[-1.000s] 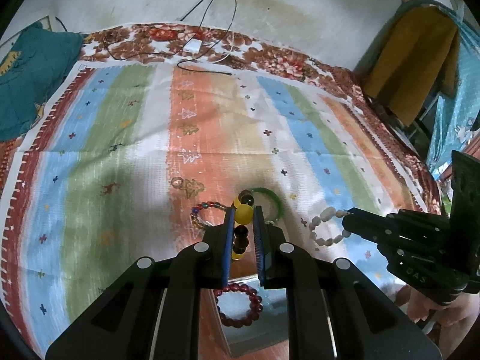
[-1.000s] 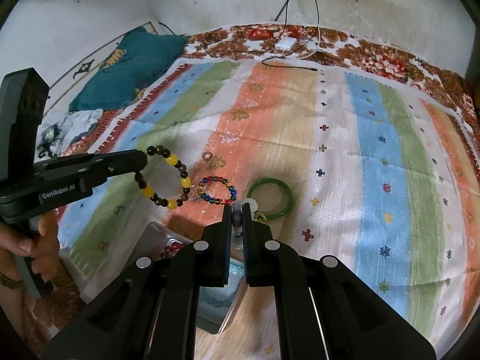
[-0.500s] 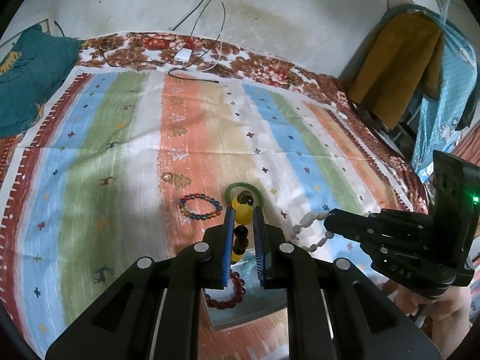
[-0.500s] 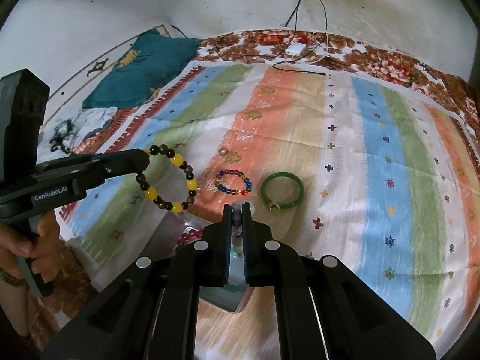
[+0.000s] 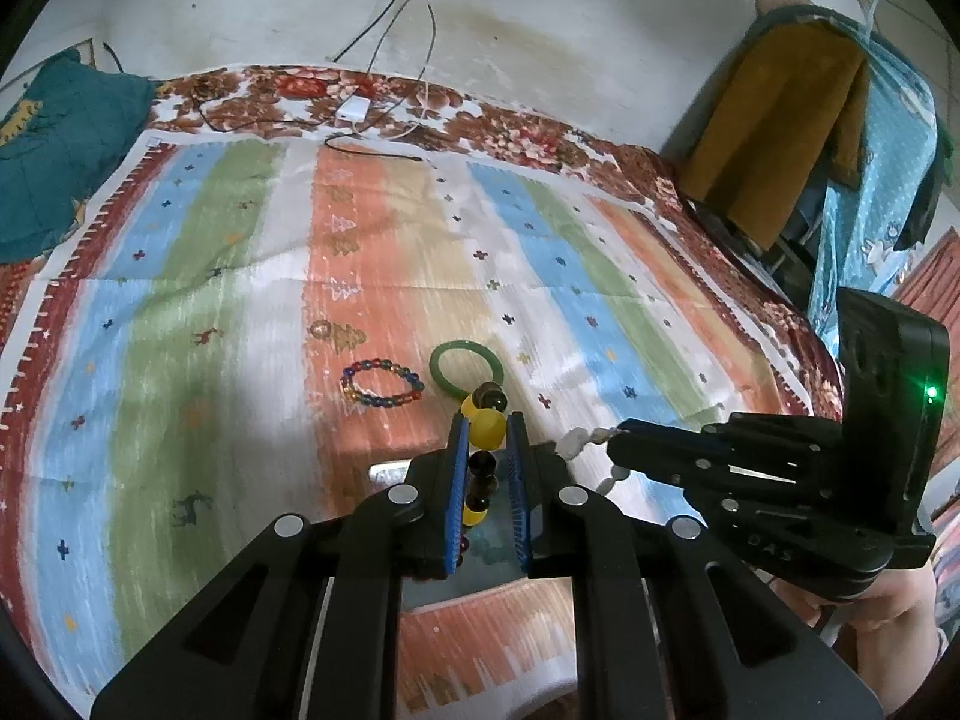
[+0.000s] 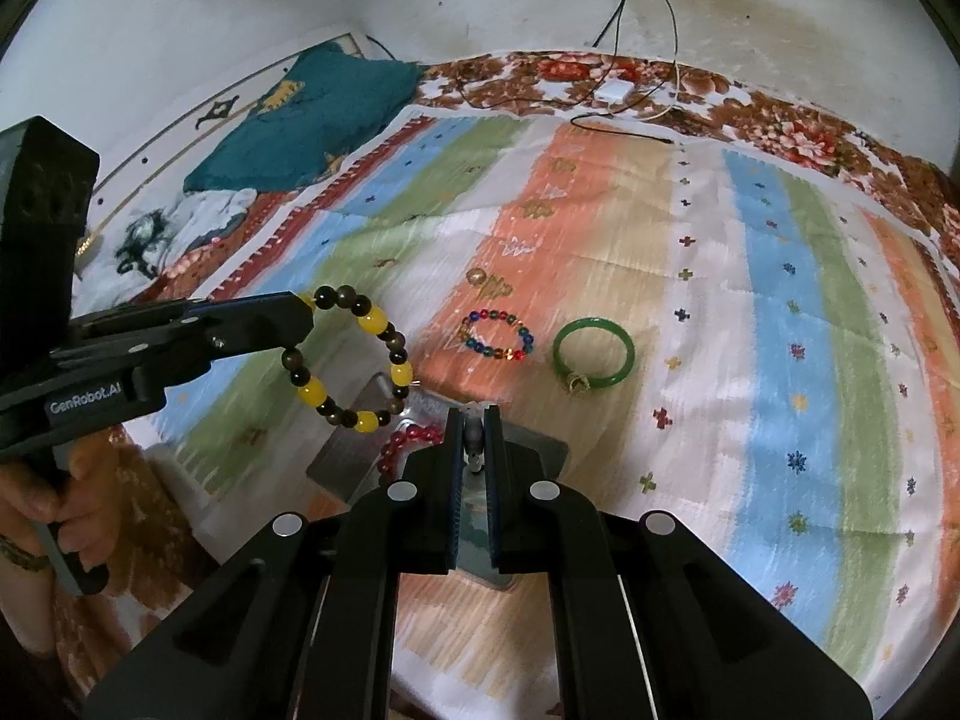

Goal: Organize jewelry
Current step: 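Open both tools over the tin box to drop the bracelets inside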

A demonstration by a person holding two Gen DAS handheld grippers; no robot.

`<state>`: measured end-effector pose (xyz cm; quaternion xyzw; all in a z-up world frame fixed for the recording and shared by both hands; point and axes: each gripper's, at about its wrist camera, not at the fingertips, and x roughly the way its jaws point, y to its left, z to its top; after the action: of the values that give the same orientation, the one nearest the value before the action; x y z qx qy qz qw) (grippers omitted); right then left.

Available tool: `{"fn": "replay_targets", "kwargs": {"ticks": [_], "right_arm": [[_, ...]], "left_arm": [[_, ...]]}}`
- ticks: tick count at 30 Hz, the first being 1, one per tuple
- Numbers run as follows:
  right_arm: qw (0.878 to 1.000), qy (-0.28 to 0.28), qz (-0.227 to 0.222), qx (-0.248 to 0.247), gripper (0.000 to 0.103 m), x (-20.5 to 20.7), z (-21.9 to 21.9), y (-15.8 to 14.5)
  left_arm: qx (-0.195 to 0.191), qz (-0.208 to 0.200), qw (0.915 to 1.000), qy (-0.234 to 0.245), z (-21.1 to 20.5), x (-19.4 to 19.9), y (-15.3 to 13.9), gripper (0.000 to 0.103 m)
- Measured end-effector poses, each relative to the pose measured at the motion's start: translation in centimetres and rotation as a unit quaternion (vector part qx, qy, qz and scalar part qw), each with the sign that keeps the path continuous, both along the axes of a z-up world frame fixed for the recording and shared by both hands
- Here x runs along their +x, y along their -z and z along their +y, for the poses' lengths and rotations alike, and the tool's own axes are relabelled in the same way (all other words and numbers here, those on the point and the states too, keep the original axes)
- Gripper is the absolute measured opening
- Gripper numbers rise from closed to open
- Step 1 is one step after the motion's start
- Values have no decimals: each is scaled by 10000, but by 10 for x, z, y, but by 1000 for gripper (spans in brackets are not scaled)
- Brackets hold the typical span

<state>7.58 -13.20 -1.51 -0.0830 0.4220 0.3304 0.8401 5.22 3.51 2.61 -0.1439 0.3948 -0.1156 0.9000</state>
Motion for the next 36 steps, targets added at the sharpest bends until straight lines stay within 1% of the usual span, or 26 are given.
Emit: {"fn": "replay_targets", "kwargs": {"ticks": [4,8,10,12,13,14,16,17,18,22,24,27,30,33,35,36], "right_arm": [[10000,-42,44,-16,8,-4,1,2],[9998,-67,158,28,8,-3,2,5],[9999,-42,137,-42,9,-3,3,6],[9999,24,101,-73,20,-1,2,6],[9999,59,80,-82,36,-1,2,6],[9999,101,50,-92,43,0,1,5],[9998,177,28,-113,43,3,-1,5],[9997,212,50,-106,46,4,-3,6],[9996,259,75,-92,48,6,-4,7],[9986,509,131,-42,56,18,-12,7],[9980,607,136,-68,59,25,-15,8],[9974,688,141,-182,60,33,-16,11],[9966,782,235,-139,66,42,-18,13],[9958,862,277,-119,68,49,-20,14],[9954,910,277,-129,73,53,-20,14],[9953,922,274,-130,73,54,-20,15]], "left_arm": [[8,44,10000,55,-4,-4,3,12],[-7,212,9997,119,-8,-4,8,13],[-16,261,9996,116,-9,-3,10,18],[-17,274,9996,61,-7,-1,11,31],[-8,282,9996,19,-6,0,12,34],[-4,293,9996,-16,-6,0,12,37],[2,355,9993,-139,-1,3,15,44],[10,387,9991,-193,1,5,17,50],[29,413,9988,-244,4,8,18,54],[124,569,9972,-471,14,20,24,64],[163,651,9961,-564,18,26,27,71],[280,753,9947,-645,22,37,32,75],[321,838,9938,-657,25,46,36,80],[382,904,9931,-636,27,53,39,83],[376,954,9928,-625,28,56,41,86],[372,994,9924,-626,29,58,43,89]]}}
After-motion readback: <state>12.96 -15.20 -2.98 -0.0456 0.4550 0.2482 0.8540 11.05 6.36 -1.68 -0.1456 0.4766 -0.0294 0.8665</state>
